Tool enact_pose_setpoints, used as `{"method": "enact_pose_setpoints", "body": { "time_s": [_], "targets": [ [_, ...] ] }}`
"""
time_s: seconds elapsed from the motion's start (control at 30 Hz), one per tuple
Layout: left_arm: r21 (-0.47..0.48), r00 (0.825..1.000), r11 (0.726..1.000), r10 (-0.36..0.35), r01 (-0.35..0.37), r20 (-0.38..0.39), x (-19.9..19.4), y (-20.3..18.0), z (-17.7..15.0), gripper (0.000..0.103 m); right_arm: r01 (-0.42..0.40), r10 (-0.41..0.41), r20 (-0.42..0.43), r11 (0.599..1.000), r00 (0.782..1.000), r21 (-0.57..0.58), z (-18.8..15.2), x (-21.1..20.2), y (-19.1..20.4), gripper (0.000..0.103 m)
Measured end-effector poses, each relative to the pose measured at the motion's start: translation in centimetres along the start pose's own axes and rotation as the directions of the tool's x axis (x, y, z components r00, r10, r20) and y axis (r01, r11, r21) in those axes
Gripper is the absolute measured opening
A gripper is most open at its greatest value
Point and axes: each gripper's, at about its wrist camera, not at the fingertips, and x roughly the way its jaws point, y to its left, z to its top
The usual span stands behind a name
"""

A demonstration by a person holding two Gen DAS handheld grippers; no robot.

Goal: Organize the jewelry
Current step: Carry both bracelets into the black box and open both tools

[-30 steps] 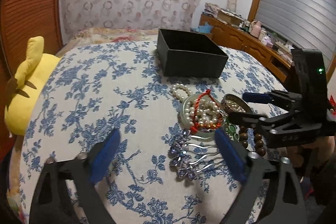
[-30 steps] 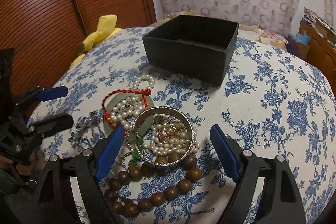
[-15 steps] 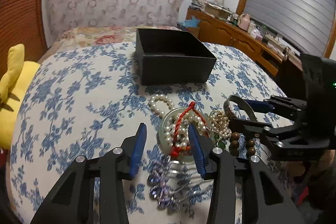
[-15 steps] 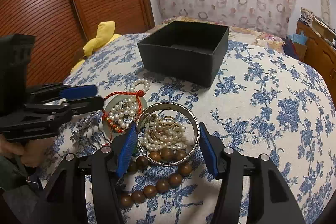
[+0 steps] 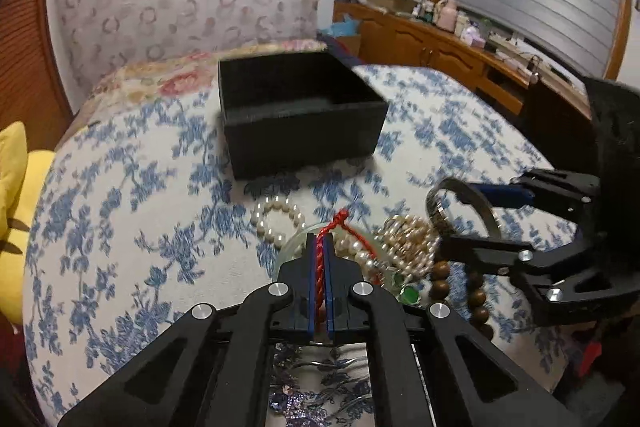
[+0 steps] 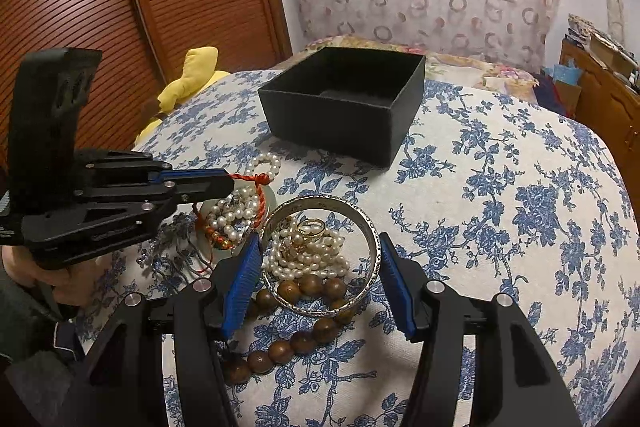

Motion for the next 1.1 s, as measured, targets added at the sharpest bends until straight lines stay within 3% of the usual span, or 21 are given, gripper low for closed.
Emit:
{"method": "enact_pose_setpoints", "body": {
  "time_s": [0.47, 1.1],
  "targets": [
    [-0.047, 0.989, 0.999, 0.008, -0.001, 0.149, -4.3, 1.1, 3.6, 0.002, 0.04, -0.037, 0.057, 0.998, 0.998, -0.042, 3.3, -0.7, -0.3, 0.06],
    [-0.125, 0.979, 0.991, 0.079, -0.056, 0.187, -3.2, 5.0, 7.0, 0.002, 0.099, -0.091, 0.087, 0.991, 0.992, -0.09, 11.7, 5.4, -2.1, 0.06]
  ]
}}
